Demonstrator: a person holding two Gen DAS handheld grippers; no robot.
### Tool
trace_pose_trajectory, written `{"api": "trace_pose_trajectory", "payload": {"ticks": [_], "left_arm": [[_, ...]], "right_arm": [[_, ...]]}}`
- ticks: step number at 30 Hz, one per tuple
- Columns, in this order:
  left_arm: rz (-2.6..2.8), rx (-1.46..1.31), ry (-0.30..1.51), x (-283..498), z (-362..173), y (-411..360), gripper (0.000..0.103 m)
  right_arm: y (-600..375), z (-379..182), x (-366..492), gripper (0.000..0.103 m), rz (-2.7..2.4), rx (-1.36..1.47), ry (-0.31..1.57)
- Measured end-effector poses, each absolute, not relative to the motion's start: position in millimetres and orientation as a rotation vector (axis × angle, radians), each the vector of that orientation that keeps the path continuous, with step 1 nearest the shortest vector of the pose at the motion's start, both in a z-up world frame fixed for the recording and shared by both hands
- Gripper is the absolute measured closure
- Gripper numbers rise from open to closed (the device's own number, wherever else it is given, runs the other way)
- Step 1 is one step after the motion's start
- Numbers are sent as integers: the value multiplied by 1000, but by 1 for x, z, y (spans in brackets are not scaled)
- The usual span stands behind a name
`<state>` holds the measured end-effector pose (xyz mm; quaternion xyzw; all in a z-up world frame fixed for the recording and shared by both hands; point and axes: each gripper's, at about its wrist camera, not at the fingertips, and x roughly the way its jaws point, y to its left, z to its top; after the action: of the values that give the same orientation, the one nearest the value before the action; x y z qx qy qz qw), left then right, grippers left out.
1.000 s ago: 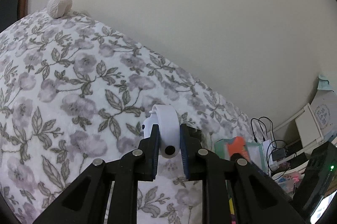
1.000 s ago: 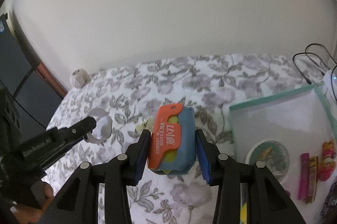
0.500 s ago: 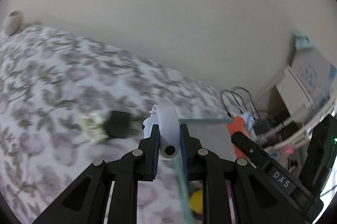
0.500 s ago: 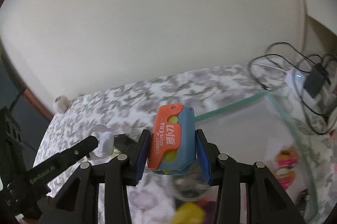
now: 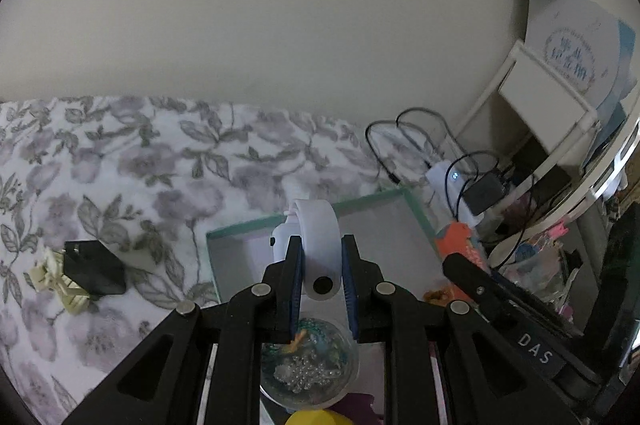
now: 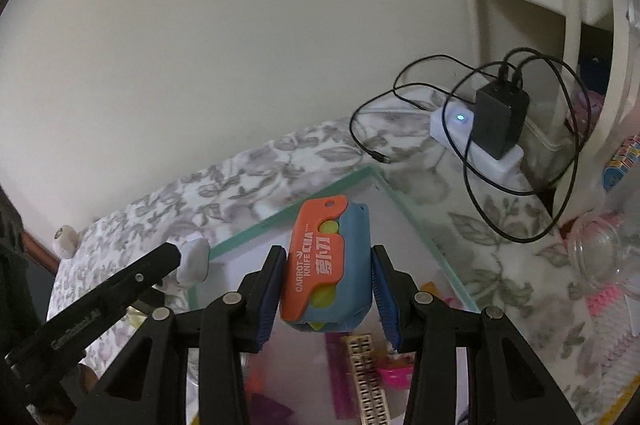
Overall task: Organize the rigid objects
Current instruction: 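Carry the white cup and knife toy over the teal-rimmed box with both tools, then open left tool to drop the cup while right tool releases the knife toy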
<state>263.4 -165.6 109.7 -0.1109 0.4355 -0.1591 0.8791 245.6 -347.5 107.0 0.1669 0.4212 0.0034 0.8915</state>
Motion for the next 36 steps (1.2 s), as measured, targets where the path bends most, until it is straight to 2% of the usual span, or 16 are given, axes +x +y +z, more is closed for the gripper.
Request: {"api": "trace_pose_trajectory", "payload": {"ticks": [9,22,30,36], "left_arm": [[-319,-188,1011,270,81,-173,84],[-302,-170,1049,271,76,-173,82],[-292,-179,1027,262,88,-173,61],[-185,-164,975,242,103,-163,54]], "right_arm": [[-339,79,255,58,5,317,960],[-333,65,257,58,-7,297,1022],[-333,72,256,57,-10,285,1021],[-329,91,250,57,-6,257,984]]}}
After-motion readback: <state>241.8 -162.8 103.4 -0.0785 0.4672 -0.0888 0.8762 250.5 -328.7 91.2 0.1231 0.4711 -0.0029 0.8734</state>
